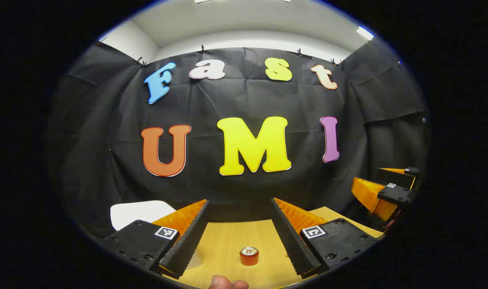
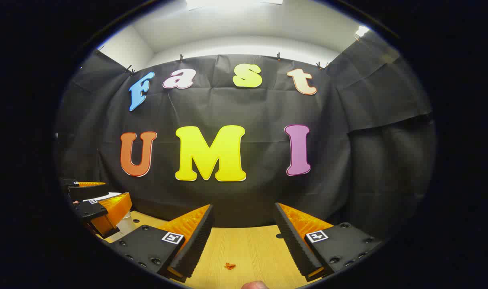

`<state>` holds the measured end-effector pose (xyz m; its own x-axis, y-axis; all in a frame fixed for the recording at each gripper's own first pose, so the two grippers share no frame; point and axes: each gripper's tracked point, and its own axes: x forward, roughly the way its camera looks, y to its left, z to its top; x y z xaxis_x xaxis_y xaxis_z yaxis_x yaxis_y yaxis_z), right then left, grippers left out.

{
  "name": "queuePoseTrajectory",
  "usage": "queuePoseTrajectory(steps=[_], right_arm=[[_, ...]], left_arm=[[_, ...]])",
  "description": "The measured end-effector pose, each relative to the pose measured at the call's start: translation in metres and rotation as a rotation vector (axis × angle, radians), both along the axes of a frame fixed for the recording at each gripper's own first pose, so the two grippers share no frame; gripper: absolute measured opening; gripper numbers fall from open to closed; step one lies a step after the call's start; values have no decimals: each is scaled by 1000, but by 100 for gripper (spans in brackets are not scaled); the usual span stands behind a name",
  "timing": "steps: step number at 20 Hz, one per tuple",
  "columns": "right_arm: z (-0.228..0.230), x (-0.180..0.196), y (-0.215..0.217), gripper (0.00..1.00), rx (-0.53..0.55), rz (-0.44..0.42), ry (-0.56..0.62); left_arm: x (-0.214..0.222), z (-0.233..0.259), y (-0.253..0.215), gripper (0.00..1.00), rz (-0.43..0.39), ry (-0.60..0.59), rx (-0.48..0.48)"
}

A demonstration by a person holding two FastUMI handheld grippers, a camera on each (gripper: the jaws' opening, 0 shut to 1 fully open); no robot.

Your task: Press the lid of the desktop garbage bin to open it, pick up the crumpled paper on the desktop and throw it into the bin, then pick up the pop can on the desktop and drop it into the bin, and finally close the garbage bin lid.

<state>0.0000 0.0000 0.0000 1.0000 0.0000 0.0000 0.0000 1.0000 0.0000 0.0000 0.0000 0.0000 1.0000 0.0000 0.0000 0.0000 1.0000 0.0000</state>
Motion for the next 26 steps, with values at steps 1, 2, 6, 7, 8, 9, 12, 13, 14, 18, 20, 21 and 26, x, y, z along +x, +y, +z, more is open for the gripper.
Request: queuePoseTrajectory(steps=[1, 2, 6, 7, 8, 9, 12, 13, 14, 18, 20, 21, 26], right_arm=[[1, 1, 0, 94, -2, -1, -2], [2, 1, -1, 94, -1, -1, -5], [2, 4, -2, 94, 4, -7, -4], [2, 5, -2, 94, 7, -5, -2], [0, 5, 0, 94, 8, -1, 0], [0, 6, 2, 94, 8, 4, 3], [2, 8, 4, 94, 5, 12, -4], [3, 8, 6, 94, 1, 18, -9], [3, 9, 7, 94, -1, 30, -12], [1, 14, 8, 94, 7, 39, -7], [-1, 17, 7, 94, 6, 47, -2], [-1, 19, 6, 94, 6, 49, 1], [1, 26, 3, 94, -1, 64, 4]], left_arm=[[-1, 0, 1, 97, 4, 2, 0], [0, 1, 1, 97, 5, 3, -1], [2, 1, 4, 97, 15, -3, 5], [2, 1, 5, 100, 19, -3, 8], [2, 0, 6, 97, 23, -1, 10], [5, -2, 7, 97, 26, 2, 8], [5, -4, 8, 97, 34, 4, 0], [7, -5, 8, 97, 39, 6, -1], [10, -6, 8, 97, 42, 12, -3], [14, -7, 9, 97, 53, 13, 1], [17, -6, 7, 97, 54, 12, 10], [18, -6, 7, 97, 62, 15, 11], [24, -2, 21, 97, 129, 23, 11]])
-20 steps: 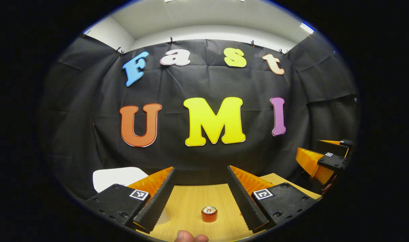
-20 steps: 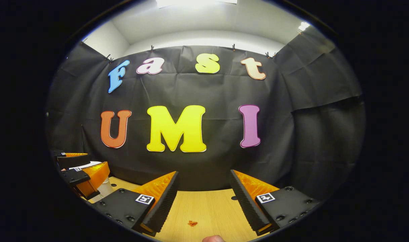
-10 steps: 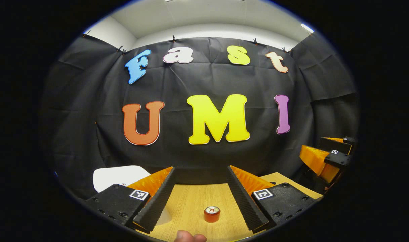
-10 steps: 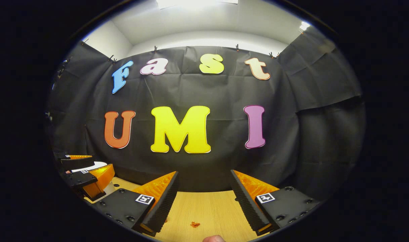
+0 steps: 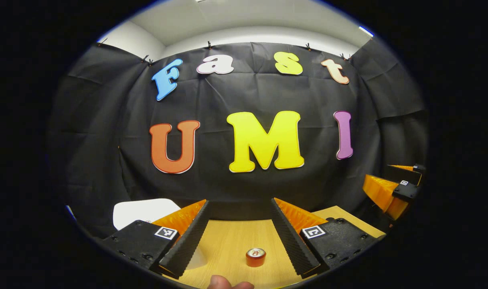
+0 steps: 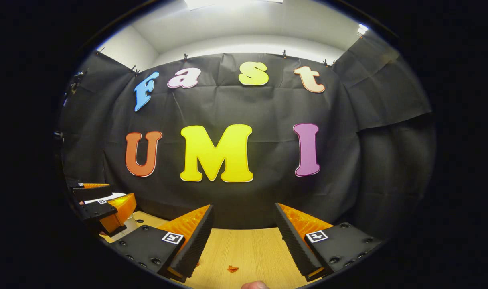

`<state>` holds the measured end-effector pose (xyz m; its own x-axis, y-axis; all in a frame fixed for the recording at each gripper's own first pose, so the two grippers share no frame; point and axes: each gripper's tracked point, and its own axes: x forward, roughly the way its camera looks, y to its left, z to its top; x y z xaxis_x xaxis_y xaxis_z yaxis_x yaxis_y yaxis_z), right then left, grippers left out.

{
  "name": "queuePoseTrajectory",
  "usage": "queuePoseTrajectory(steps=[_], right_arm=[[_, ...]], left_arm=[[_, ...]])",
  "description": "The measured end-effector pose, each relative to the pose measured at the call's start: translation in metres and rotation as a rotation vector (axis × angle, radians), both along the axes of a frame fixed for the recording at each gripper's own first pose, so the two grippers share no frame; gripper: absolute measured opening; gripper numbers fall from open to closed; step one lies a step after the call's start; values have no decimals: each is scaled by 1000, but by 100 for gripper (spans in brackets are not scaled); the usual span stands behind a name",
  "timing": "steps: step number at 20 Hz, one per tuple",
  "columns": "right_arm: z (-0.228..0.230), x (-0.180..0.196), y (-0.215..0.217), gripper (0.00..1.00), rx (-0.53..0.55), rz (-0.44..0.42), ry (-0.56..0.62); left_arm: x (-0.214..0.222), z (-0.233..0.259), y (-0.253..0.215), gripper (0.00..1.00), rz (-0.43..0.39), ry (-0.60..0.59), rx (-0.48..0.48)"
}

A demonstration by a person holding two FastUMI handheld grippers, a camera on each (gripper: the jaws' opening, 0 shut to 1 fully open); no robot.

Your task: Press the lid of the desktop garbage bin to open it, pick up the crumpled paper on the desktop and throw it into the bin, then pick up the pop can on the desktop and drop it into the bin, and finally close the garbage bin lid.

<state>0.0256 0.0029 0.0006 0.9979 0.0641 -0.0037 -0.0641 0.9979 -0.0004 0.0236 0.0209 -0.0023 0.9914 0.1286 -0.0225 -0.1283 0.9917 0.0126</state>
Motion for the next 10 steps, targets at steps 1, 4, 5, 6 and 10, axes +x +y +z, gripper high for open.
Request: queuePoseTrajectory(steps=[1, 4, 5, 6, 10], right_arm=[[0, 1, -1, 94, -3, 7, 4], [-6, 2, -2, 94, -10, 22, 20], [-7, 3, -1, 94, -9, 30, 24], [-7, 3, -1, 94, -9, 36, 25], [-6, 5, -4, 94, -8, 54, 26]], left_arm=[[1, 1, 6, 96, 22, 1, 3], [5, 0, 25, 96, 78, 12, 18], [7, 0, 31, 96, 96, 16, 16], [9, 1, 38, 96, 118, 16, 14], [11, 9, 84, 96, 244, 14, 31]])
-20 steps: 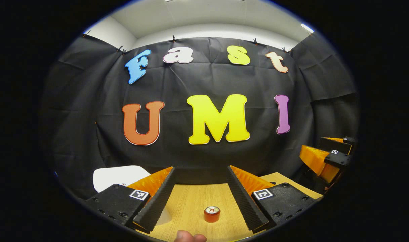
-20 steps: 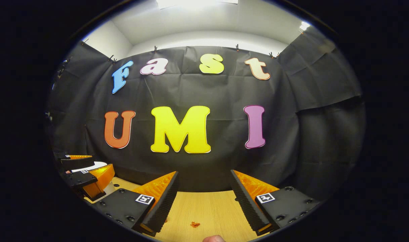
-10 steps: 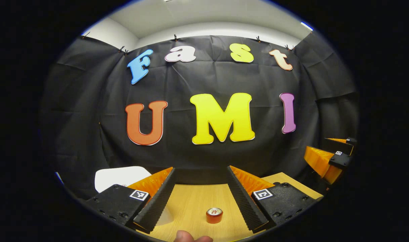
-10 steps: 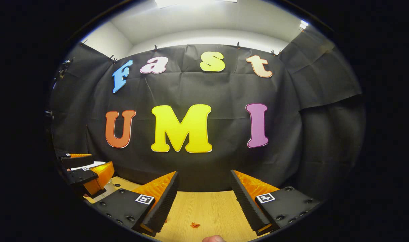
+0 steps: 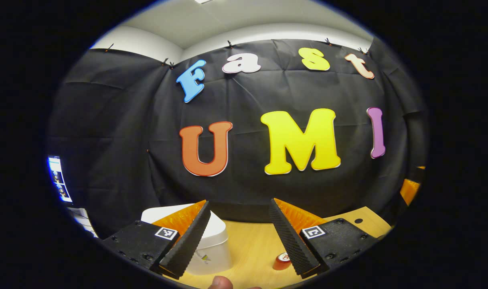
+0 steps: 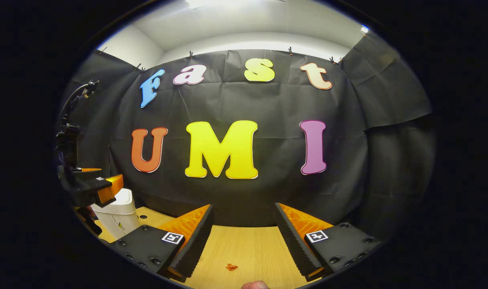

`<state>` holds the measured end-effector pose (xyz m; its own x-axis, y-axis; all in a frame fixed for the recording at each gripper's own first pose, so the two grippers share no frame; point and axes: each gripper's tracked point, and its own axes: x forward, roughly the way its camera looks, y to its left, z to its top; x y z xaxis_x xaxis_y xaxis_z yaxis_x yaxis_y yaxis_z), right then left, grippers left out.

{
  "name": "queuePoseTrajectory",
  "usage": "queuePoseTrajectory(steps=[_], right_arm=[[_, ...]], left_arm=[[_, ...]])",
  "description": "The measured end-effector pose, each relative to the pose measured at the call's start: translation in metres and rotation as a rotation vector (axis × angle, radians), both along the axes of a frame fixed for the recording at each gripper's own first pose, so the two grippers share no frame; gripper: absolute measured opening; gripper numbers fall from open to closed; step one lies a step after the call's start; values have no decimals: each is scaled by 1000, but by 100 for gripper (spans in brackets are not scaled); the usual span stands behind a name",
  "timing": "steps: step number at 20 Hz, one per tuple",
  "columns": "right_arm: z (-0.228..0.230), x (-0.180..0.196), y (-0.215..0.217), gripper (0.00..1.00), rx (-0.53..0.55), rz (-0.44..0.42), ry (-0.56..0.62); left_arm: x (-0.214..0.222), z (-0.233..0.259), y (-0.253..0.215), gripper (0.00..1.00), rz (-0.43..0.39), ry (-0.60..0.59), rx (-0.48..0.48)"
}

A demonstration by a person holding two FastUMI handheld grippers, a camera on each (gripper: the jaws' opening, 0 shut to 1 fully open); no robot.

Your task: Press the lid of the desktop garbage bin to open it, pick up the crumpled paper on the desktop and throw it into the bin, then pick up the pop can on the desktop and drop it into the bin, and finally close the garbage bin lid.

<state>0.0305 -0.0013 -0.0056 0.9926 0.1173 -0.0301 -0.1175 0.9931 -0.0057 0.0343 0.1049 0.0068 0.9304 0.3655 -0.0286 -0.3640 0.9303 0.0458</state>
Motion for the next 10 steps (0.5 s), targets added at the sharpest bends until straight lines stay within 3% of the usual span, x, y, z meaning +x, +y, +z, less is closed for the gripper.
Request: queuePoseTrajectory(steps=[4, 5, 7, 8, 10], right_arm=[[0, 3, -7, 93, -1, 0, 4], [1, 4, -8, 93, -5, -1, 5], [-1, 5, -8, 93, -4, 4, 17], [-1, 6, -6, 94, -5, 13, 19], [1, 6, -4, 94, -20, 22, 15]], left_arm=[[4, 1, 39, 93, 105, 22, -13], [7, -3, 46, 83, 119, 26, -17], [10, -4, 60, 87, 139, 34, -19], [8, -5, 68, 76, 162, 43, -10], [7, -7, 84, 70, 210, 52, 4]])
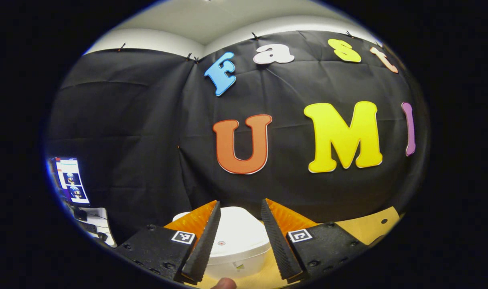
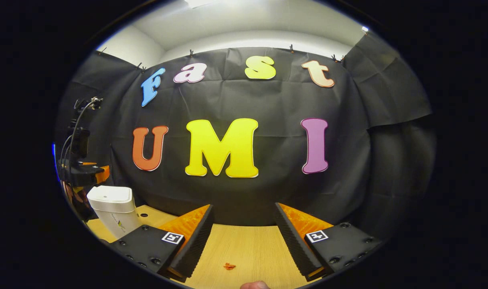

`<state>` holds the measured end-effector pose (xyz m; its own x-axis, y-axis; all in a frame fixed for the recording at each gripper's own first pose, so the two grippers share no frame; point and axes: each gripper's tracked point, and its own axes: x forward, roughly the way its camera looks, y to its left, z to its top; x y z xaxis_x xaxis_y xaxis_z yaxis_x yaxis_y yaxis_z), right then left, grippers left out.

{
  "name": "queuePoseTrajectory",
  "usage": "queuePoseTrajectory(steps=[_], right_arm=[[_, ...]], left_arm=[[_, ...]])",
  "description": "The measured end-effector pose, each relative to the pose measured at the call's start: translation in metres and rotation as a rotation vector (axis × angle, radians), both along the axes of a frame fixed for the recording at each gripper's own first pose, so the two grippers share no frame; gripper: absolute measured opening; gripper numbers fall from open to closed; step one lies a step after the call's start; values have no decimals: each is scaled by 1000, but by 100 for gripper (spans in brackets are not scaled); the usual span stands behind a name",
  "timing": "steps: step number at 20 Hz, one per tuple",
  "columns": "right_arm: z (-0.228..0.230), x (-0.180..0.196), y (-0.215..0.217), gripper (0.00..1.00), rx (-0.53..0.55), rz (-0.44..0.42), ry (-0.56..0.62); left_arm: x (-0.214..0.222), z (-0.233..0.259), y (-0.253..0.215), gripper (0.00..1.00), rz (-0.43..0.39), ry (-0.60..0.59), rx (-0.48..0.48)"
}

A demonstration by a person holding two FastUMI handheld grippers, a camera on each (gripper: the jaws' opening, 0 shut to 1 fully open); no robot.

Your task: Press the lid of the desktop garbage bin to open it, pick up the crumpled paper on the desktop and throw it into the bin, then pick up the pop can on the desktop and drop it into the bin, and finally close the garbage bin lid.

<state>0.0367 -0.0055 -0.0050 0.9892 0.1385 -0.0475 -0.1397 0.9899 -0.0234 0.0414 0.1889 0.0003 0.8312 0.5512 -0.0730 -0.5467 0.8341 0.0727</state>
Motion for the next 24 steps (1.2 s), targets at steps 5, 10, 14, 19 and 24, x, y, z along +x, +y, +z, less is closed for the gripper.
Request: queuePoseTrajectory(steps=[5, 10, 14, 19, 24], right_arm=[[-2, 2, 9, 94, -17, 24, 8], [2, 2, 11, 92, -39, 27, -4], [-2, 3, 8, 92, -40, 10, 1], [-6, 2, 10, 94, -37, 2, 7], [-17, 4, 10, 92, -38, -18, 26]], left_arm=[[2, -24, 22, 62, 86, 60, -82], [-8, -58, 44, 39, 181, 96, -162], [-11, -88, 52, 18, 212, 140, -230], [-8, -102, 49, 8, 209, 169, -246], [-8, -112, 45, 8, 229, 208, -221]])
